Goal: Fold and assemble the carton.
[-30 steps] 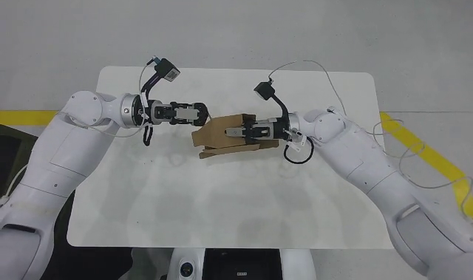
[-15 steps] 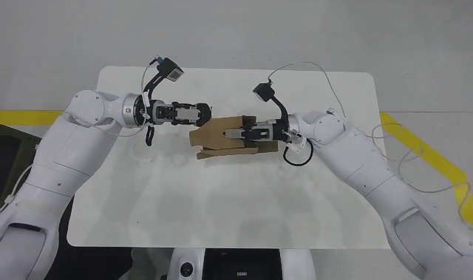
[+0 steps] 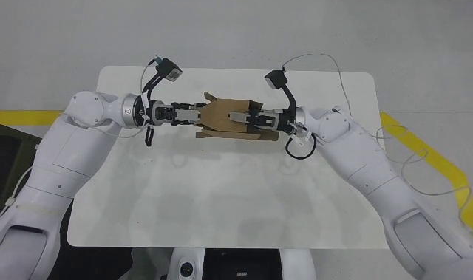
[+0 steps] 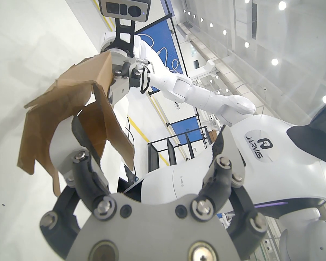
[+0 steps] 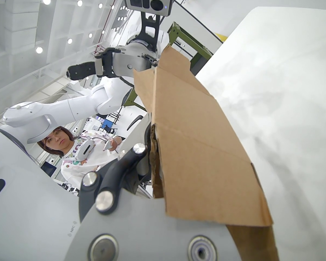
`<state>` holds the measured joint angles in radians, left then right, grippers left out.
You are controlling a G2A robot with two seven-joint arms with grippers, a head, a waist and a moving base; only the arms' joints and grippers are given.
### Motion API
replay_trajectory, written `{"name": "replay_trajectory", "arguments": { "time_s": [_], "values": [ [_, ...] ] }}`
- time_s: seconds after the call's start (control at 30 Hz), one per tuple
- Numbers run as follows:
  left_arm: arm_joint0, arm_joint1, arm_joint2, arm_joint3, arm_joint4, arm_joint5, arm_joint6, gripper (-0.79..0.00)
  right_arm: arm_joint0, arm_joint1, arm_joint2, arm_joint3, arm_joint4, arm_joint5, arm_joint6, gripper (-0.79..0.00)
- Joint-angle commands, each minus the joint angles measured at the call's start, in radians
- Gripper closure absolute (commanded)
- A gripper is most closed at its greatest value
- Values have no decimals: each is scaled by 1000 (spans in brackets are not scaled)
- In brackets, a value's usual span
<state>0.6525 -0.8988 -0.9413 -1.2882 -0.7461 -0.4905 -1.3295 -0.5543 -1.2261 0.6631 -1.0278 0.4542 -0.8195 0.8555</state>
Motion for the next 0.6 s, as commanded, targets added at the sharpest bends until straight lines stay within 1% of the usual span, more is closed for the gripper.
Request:
{"name": "replay_trajectory", "arguments": {
  "time_s": [0.0, 0.2, 0.57],
  "values": [
    [3, -1, -2, -3, 5, 1, -1, -785, -1, -2, 7, 2, -7, -2, -14, 0],
    [21, -5, -8, -18, 8, 14, -14, -785, -2, -10, 34, 12, -36, -15, -62, 0],
    [30, -16, -8, -41, 13, 23, -23, -785, -2, -26, 60, 12, -64, -25, -103, 0]
  ]
}}
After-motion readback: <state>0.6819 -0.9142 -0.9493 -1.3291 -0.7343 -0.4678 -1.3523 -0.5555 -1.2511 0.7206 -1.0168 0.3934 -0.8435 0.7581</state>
